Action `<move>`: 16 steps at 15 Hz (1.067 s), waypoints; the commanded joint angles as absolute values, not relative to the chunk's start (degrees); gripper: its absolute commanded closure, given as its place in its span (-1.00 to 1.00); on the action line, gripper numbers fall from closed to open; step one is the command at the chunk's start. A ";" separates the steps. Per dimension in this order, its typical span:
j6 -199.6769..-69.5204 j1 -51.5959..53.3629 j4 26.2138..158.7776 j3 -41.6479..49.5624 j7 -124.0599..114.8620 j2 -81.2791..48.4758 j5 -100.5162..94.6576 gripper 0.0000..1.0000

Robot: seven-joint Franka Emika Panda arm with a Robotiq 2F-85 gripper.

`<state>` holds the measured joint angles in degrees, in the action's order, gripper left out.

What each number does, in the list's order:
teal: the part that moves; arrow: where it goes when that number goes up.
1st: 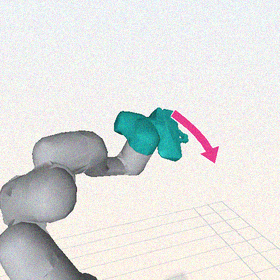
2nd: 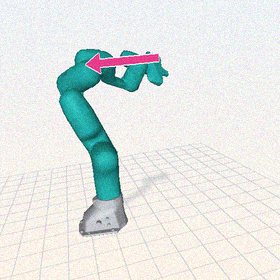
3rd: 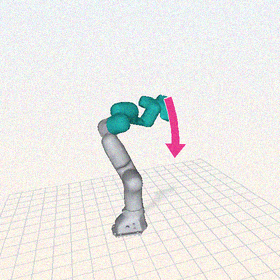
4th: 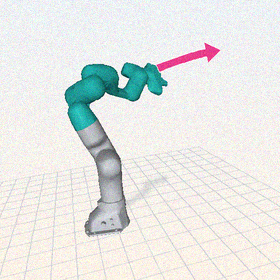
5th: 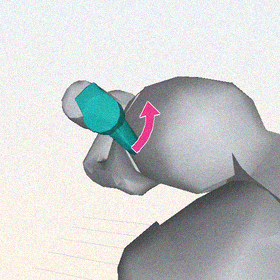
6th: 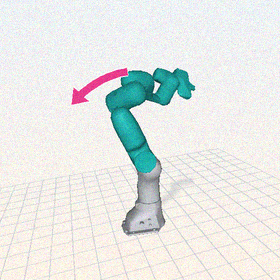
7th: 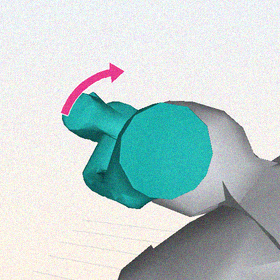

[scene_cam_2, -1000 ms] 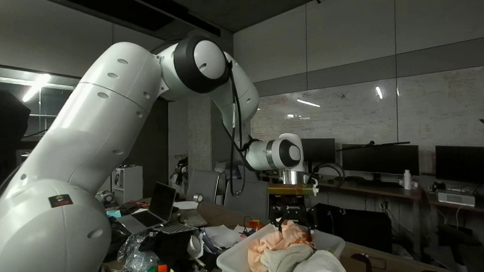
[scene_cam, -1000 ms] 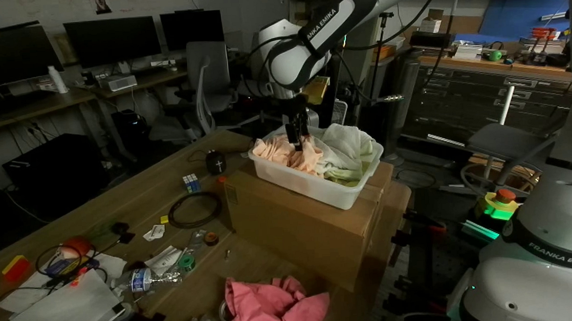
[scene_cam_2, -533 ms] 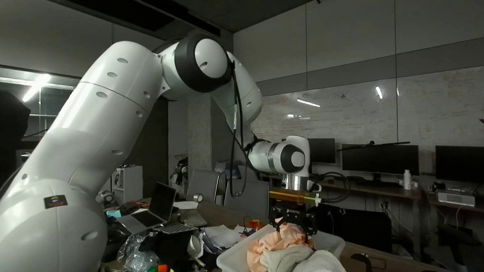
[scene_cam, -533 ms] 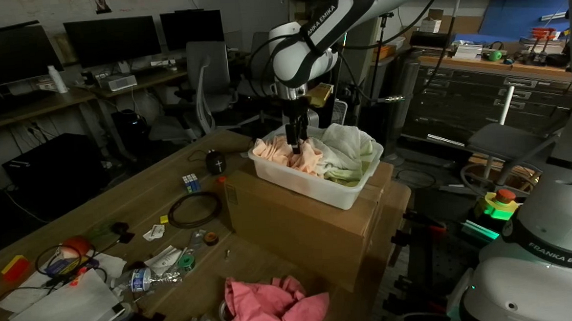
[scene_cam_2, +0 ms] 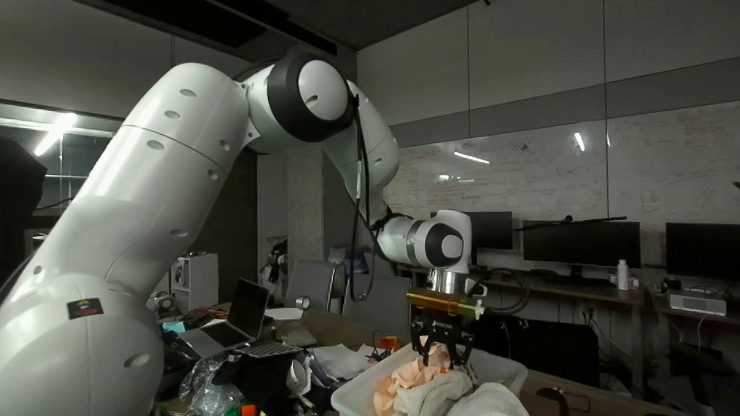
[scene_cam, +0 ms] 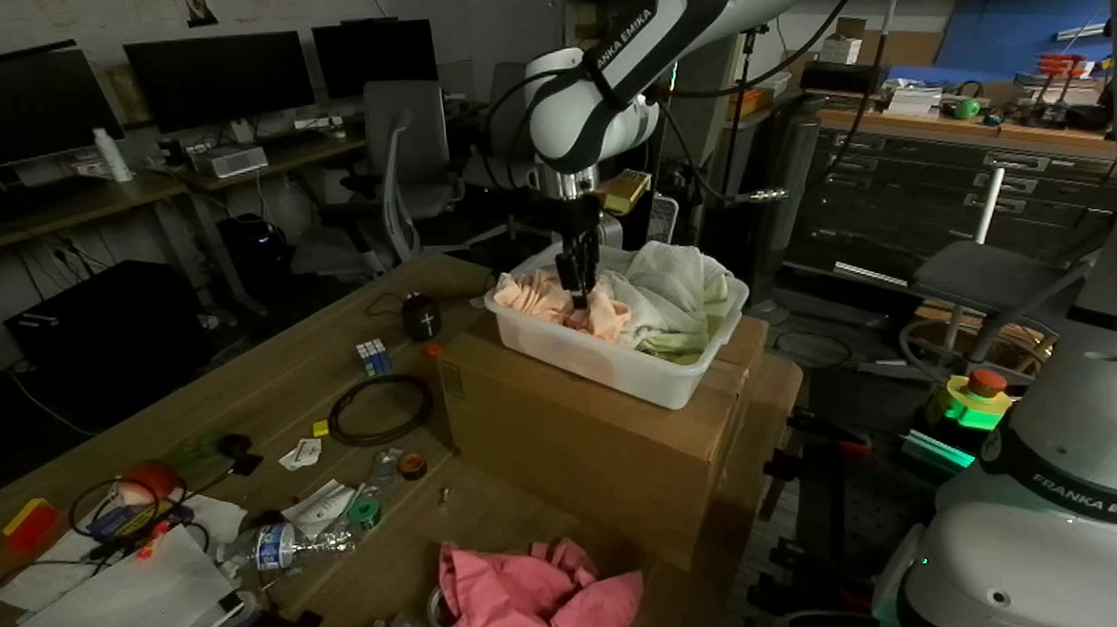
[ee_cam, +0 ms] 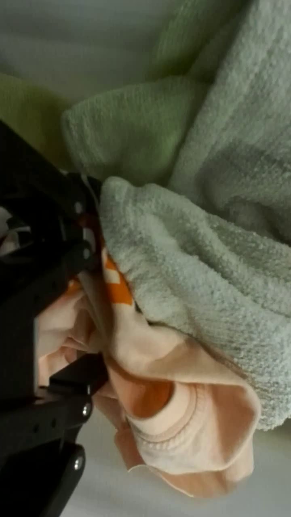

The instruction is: Take the clothing out of the white storage bin and put them on the table

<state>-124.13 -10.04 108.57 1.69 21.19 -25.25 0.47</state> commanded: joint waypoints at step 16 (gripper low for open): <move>-124.19 -12.26 113.30 3.20 18.67 -4.40 18.10 0.90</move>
<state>-122.91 -12.30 110.06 2.63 19.45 -11.54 13.07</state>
